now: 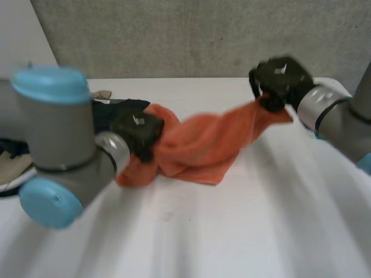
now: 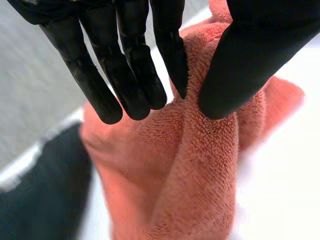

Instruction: Fold the laundry.

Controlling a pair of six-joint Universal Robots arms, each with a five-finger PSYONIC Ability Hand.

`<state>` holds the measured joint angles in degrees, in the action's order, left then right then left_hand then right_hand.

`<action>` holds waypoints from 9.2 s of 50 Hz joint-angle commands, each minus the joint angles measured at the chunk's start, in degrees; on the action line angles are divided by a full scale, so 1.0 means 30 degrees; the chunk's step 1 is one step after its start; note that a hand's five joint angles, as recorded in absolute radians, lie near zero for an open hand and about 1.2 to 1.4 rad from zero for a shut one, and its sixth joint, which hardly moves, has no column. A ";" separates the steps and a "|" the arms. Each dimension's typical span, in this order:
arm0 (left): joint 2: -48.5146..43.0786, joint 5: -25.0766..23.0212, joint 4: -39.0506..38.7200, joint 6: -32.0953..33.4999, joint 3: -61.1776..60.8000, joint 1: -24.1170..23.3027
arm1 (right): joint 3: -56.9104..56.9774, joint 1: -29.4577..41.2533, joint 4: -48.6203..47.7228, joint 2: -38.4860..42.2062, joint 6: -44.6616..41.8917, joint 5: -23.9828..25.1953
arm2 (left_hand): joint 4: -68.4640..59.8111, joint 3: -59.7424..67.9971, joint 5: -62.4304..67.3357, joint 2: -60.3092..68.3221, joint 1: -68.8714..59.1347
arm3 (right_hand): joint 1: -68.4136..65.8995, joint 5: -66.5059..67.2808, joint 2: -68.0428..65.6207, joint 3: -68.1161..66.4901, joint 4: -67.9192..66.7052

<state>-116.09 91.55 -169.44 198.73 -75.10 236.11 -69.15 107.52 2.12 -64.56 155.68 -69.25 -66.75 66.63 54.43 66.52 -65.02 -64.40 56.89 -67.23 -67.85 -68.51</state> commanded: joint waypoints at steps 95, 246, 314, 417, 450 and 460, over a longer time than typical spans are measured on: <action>-0.2817 0.0714 -0.5691 0.3339 0.5176 0.2683 | -0.1029 -0.0479 -0.9942 0.0984 -0.0681 -0.6183 | -0.4416 0.4455 0.5190 0.4493 -0.4992 | -0.5198 0.4371 -0.4255 -0.4049 -0.3830; -0.5746 -0.1805 -0.5366 0.0028 1.5335 0.3650 | 0.1719 0.0047 -0.7710 -0.0570 -0.0798 -0.6473 | -0.4416 0.4455 0.5190 0.4493 -0.4992 | -0.5198 0.4371 -0.4255 -0.4049 -0.3830; -0.5808 0.1006 -0.2344 -0.4574 1.7505 0.2974 | 0.0344 0.0341 -1.3676 -0.1773 0.1956 -0.4247 | -0.4416 0.4455 0.5190 0.4493 -0.4992 | -0.5198 0.4371 -0.4255 -0.4049 -0.3830; -1.0960 -0.7109 0.4741 0.9223 1.3548 0.4294 | -0.3935 -0.0100 0.0786 -0.7366 0.2278 -0.1876 | 1.3409 -1.3369 -1.2635 -1.3331 1.2832 | -0.5198 0.4371 -0.4255 -0.4049 -0.3830; -1.1580 -0.0991 0.3658 1.0955 1.5250 0.3356 | -0.2703 -0.1035 0.1725 -0.6721 0.1546 -0.1876 | -0.4416 0.4455 0.5190 0.4493 -0.4992 | -0.5198 0.4371 -0.4255 -0.4049 -0.3830; -0.4382 0.0687 0.2104 0.7061 0.7968 0.4144 | -0.2556 -0.3610 0.2221 -0.6341 0.0727 -0.1701 | -0.4416 0.4455 0.5190 0.4493 -0.4992 | -0.5198 0.4371 -0.4255 -0.4049 -0.3830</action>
<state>-142.82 93.61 -161.58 226.78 -36.28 246.66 -76.91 101.61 7.53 -84.39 159.53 -74.83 -68.56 68.09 56.17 68.33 -65.80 -65.31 57.22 -67.40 -67.74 -68.51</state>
